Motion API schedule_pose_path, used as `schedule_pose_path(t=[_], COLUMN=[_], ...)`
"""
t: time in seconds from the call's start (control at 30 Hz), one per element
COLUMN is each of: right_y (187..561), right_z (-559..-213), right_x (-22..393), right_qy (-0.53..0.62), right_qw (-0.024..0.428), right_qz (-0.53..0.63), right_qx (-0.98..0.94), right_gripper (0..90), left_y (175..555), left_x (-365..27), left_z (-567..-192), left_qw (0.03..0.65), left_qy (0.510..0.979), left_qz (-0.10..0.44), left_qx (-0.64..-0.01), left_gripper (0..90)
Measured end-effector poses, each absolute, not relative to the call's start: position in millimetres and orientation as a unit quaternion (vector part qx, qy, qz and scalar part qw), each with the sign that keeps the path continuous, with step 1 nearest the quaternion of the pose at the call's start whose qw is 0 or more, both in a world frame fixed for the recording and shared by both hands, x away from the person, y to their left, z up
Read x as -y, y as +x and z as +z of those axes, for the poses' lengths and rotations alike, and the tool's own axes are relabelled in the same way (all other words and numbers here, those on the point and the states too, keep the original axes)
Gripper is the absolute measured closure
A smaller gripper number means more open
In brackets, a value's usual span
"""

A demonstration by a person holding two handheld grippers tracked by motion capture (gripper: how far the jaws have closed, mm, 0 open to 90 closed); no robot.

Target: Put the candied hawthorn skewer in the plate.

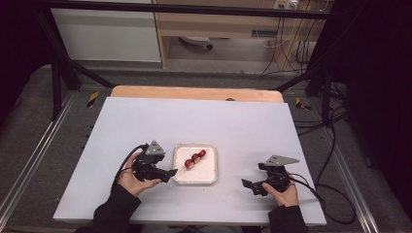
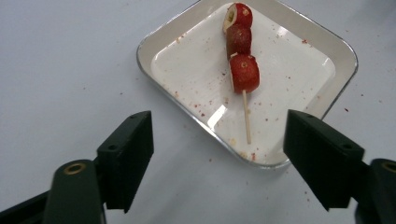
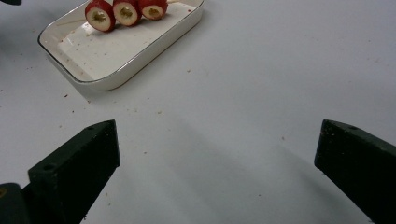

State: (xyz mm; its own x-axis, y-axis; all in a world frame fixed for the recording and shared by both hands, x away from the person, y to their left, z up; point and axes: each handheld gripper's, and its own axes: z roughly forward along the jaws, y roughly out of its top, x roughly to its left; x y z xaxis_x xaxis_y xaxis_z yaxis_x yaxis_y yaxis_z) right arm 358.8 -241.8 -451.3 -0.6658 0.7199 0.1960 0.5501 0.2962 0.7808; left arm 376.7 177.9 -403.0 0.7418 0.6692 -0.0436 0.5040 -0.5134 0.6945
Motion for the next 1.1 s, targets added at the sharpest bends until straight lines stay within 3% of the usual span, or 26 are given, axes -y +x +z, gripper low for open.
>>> schedule_pose_path(t=[0.13, 0.3, 0.7, 1.1], right_y=[358.6, 358.7, 358.5, 357.0], right_z=[-450.8, -451.3, -453.3, -454.8], right_x=[242.2, 241.9, 240.8, 239.8], right_qy=[0.398, 0.396, 0.393, 0.392], right_qw=[0.096, 0.095, 0.093, 0.090], right_qz=[0.441, 0.440, 0.431, 0.424], right_qx=[-0.799, -0.800, -0.807, -0.811], right_gripper=[0.7, 0.7, 0.7, 0.6], left_y=[370.8, 365.6, 349.8, 346.9], left_x=[-197.5, -221.4, -265.8, -278.7], left_z=[-404.7, -411.9, -441.3, -453.3], left_qw=[0.364, 0.369, 0.388, 0.392], left_qy=[0.859, 0.847, 0.823, 0.819], left_qz=[0.120, 0.136, 0.148, 0.147], left_qx=[-0.341, -0.357, -0.387, -0.393], left_gripper=[10.8, 6.1, 6.1, 6.7])
